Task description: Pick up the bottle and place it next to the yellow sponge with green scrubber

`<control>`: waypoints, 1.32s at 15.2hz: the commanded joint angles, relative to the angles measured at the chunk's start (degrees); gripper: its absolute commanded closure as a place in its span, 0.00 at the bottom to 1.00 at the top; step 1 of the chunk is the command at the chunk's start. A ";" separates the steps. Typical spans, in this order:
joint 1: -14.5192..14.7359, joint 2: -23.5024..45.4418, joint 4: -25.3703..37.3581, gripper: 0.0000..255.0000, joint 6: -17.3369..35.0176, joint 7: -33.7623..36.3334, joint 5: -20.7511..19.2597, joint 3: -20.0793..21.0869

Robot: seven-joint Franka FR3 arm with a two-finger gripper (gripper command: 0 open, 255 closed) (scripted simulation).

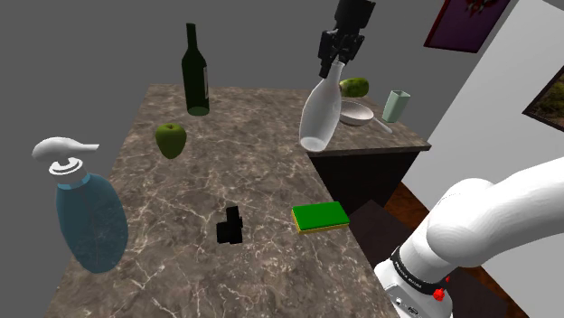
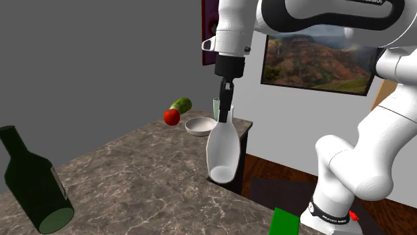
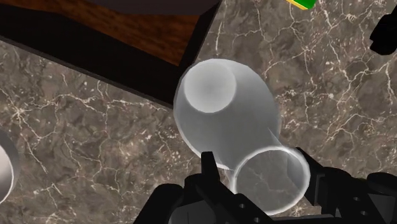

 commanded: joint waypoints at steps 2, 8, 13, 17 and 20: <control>0.10 -0.68 -2.68 1.00 2.03 0.30 0.11 0.27; 0.12 -1.88 -8.37 1.00 6.52 0.18 0.18 0.32; 0.15 -2.56 -12.79 1.00 10.27 0.08 0.25 0.37; 0.16 -2.63 -13.41 1.00 10.82 0.06 0.26 0.38; 0.16 -2.63 -13.41 1.00 10.82 0.06 0.26 0.38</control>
